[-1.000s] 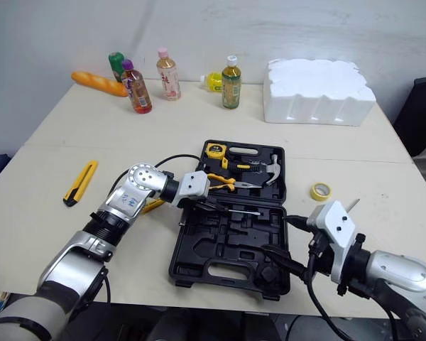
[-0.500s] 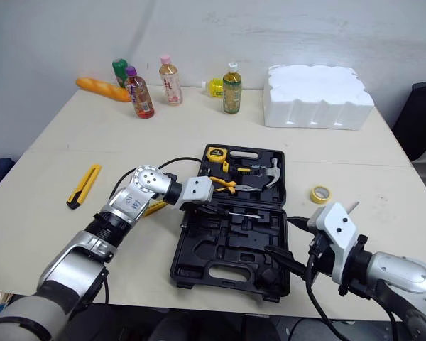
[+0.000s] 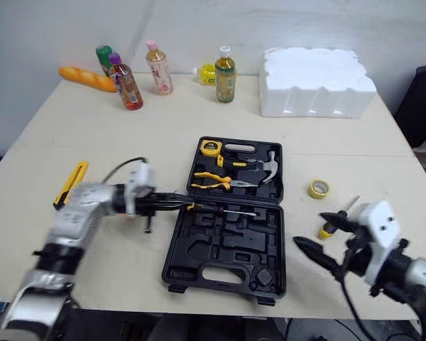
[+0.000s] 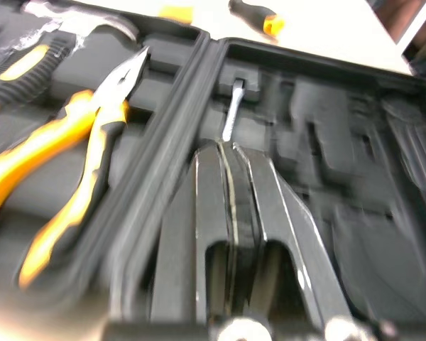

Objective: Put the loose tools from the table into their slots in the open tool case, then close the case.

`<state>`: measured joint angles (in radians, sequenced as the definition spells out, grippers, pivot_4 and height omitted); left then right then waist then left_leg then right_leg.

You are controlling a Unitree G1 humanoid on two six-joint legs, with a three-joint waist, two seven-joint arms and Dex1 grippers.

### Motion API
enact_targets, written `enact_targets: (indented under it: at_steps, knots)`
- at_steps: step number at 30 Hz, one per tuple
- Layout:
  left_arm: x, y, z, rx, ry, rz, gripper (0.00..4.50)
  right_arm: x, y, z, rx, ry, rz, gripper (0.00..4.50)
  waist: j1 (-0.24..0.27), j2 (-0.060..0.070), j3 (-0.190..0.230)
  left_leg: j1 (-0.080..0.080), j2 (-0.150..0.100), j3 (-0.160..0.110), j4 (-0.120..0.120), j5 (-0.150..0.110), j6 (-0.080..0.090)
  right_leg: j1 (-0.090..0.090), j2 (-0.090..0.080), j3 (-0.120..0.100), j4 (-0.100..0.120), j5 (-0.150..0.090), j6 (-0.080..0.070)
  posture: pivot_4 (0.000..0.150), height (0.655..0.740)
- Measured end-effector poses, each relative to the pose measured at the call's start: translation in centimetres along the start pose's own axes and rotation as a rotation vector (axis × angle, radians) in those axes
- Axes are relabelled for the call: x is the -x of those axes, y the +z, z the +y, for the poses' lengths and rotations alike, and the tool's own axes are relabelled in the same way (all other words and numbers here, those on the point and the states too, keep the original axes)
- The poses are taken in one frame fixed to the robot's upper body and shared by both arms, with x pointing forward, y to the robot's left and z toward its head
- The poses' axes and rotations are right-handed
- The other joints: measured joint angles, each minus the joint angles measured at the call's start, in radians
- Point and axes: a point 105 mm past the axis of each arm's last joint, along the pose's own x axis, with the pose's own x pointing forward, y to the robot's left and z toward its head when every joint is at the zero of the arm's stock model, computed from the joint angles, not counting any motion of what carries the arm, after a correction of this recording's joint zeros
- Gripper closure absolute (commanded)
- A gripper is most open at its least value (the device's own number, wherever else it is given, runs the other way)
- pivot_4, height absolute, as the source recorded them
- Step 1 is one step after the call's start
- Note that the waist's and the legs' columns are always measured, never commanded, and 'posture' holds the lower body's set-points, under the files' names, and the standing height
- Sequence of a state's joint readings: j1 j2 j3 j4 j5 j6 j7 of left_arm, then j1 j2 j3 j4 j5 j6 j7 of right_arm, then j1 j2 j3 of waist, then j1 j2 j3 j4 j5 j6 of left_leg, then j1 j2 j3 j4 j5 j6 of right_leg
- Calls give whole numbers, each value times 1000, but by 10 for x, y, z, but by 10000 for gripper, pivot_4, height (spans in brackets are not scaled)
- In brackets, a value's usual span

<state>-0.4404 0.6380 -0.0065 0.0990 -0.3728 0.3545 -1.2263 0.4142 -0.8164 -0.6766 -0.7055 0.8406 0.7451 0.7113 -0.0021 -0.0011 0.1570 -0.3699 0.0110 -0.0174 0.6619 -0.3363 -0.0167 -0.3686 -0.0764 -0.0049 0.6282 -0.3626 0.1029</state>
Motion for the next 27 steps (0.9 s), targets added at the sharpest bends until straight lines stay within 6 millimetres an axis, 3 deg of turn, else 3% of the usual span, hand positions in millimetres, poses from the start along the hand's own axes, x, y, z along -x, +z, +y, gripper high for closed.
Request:
enact_targets:
  at_steps: [4,8,11,14,16,22,27]
  knots:
    - [53,-8,1,201,159,-54,18453,25,-11,-23,-43,-85,43,0,11,1,8,1,-2,-1,1,-2,8,4,-3,1,-4,0,1,1500,7400]
    - [105,-45,9,240,450,29,2096,52,-24,-51,-55,-206,91,0,4,1,13,4,-3,0,0,-4,11,6,-5,2,-6,2,0,1500,7400]
    - [134,-64,3,298,574,43,866,67,-33,-64,-58,-261,117,0,1,-2,15,2,-3,0,-3,-4,10,2,-5,3,-6,2,-2,1500,7400]
    - [207,-80,-4,399,842,37,866,97,-52,-85,-89,-363,172,0,-4,-7,16,2,-2,1,-13,-1,6,-5,-5,3,-6,1,-4,1500,7400]
    - [238,-80,-5,403,969,22,866,110,-62,-96,-117,-413,189,0,-2,-7,16,2,-2,1,-15,-1,5,-6,-5,2,-5,0,-5,1500,7400]
    - [254,-102,-10,420,1059,42,866,112,-66,-118,-89,-451,162,0,0,-3,18,2,-3,2,-15,1,4,-7,-5,3,-2,1,-5,1500,7400]
    - [260,-96,-4,403,1108,30,866,111,-67,-122,-77,-462,148,0,-3,-3,18,3,-3,2,-15,1,4,-7,-5,4,-1,1,-5,1500,7400]
